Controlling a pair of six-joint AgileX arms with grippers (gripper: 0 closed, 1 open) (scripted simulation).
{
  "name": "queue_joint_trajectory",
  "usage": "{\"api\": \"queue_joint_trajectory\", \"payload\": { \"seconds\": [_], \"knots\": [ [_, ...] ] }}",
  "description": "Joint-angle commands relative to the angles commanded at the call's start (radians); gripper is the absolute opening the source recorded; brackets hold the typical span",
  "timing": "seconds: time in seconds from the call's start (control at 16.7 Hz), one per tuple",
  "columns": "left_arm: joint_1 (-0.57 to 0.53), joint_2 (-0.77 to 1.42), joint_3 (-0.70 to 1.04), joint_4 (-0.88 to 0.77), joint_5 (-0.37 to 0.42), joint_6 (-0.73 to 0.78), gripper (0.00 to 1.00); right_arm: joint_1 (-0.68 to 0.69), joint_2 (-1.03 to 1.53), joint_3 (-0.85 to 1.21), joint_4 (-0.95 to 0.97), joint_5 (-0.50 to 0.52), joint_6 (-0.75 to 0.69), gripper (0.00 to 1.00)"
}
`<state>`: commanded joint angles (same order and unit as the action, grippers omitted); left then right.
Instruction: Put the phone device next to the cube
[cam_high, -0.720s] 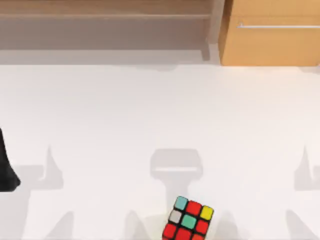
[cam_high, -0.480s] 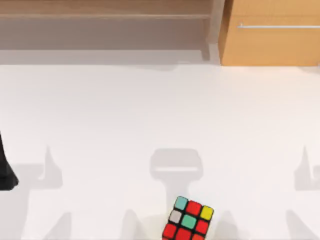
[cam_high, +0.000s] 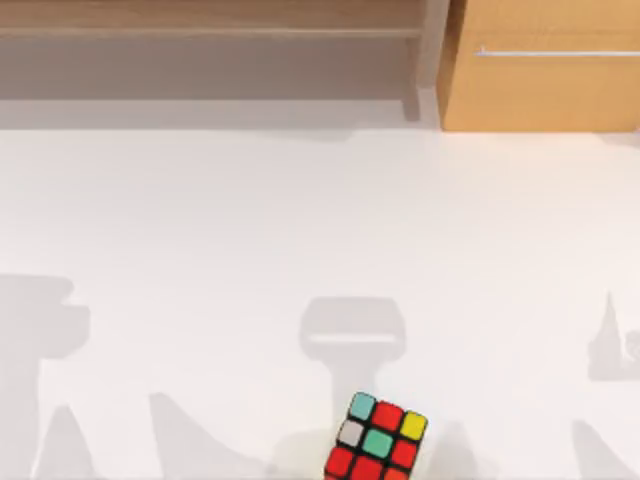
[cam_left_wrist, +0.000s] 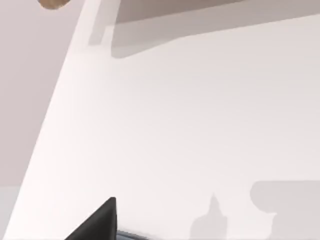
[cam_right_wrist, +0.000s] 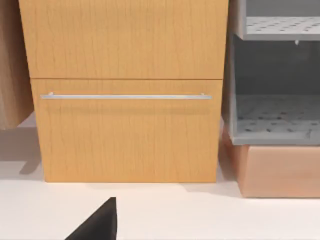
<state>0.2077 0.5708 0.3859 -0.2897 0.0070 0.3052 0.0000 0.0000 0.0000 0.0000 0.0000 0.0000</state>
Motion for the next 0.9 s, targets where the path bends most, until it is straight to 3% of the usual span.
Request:
{"api": "queue_joint_trajectory", "payload": {
  "seconds": [0.48,0.9],
  "knots": [
    [0.252,0.819,0.459,-0.362,0.006,0.371,1.00,0.000,0.000,0.000,0.000,0.000,0.000,1.00],
    [0.398,1.225,0.736,-0.554,0.012,0.580,1.00,0.000,0.000,0.000,0.000,0.000,0.000,1.00]
  ]
}}
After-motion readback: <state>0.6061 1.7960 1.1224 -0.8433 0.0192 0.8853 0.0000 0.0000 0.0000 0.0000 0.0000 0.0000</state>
